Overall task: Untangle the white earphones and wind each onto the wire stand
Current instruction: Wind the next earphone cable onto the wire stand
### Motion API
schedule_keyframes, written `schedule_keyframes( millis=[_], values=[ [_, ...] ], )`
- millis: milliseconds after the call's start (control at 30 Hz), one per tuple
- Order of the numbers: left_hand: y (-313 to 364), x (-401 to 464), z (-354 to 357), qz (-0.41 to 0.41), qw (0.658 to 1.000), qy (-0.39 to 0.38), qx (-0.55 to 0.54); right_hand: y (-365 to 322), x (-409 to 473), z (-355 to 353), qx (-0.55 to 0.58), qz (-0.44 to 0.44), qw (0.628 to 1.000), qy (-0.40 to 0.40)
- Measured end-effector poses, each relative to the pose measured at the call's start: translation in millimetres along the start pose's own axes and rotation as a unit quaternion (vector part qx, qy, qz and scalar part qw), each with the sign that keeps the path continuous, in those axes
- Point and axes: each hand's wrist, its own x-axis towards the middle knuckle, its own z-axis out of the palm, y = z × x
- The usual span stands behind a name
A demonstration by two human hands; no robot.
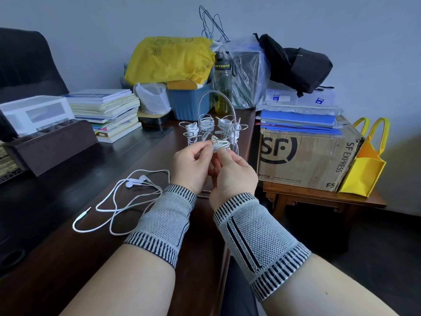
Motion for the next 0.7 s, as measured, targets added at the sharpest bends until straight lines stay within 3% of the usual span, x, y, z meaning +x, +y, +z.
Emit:
schedule_keyframes(
  millis=[400,700],
  values=[
    [-2,0,-2,0.005,1.0,-0.006,-0.002,-1,5,0,-0.028,-0.007,1.0,0.001],
    [-6,0,-3,0.001,1.0,0.001,0.009,-19,20,-1,-0.149,0.031,0.988,-0.024]
  ],
)
